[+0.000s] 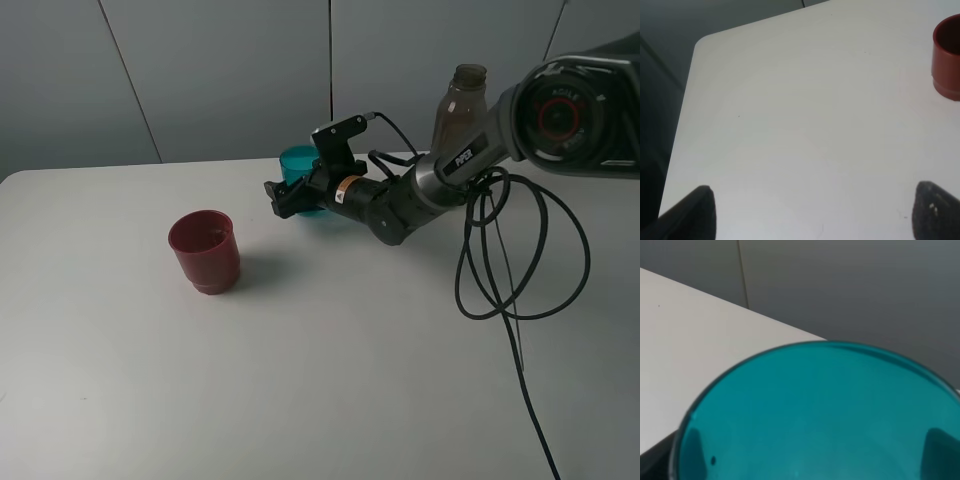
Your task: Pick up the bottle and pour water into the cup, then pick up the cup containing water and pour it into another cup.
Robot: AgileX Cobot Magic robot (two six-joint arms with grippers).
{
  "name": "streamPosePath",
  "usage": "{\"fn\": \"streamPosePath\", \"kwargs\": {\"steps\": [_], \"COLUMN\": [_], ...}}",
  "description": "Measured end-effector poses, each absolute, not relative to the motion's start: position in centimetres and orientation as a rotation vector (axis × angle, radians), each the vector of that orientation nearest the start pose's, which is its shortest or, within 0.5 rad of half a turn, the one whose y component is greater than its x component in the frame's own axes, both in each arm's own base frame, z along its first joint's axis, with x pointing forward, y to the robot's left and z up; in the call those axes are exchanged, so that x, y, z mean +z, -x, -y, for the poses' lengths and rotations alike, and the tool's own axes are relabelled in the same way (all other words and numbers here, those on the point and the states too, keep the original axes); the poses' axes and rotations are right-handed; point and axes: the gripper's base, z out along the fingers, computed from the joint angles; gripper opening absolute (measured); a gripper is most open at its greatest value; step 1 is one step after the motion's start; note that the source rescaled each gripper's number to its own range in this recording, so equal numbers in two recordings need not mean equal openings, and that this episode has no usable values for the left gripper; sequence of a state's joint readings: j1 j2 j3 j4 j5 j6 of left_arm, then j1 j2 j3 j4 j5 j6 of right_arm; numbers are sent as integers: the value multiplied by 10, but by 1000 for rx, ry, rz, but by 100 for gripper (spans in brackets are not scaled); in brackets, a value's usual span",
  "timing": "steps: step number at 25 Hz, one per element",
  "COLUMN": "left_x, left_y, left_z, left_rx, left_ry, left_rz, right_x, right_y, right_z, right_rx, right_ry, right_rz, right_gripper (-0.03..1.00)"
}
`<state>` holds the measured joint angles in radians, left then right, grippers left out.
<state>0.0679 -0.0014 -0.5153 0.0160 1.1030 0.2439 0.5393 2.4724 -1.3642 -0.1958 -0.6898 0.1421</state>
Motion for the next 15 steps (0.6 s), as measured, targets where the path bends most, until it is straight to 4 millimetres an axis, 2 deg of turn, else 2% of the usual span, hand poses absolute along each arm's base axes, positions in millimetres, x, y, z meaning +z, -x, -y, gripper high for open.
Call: {"fn": "streamPosePath", "kwargs": {"steps": [4,9,12,15], "left_x": [278,278,278,278], "left_y": [9,9,9,9], "left_z": [-1,-1,-1,-1], "left_rx": [210,210,210,210], "left_ry": [-181,-181,-181,-181], "left_rz": [-2069,-2069,-2069,-2069], "right_x": [39,59,68,77], "right_y": [-406,-404,-399,-386], "right_z": [-254,-249,-243,-235], "right_rx": [433,349,283,252], "right_ry": [629,671,720,775], "right_rz": [-1929,-2079,-2176,-2196], "right_gripper": [99,99,99,99]}}
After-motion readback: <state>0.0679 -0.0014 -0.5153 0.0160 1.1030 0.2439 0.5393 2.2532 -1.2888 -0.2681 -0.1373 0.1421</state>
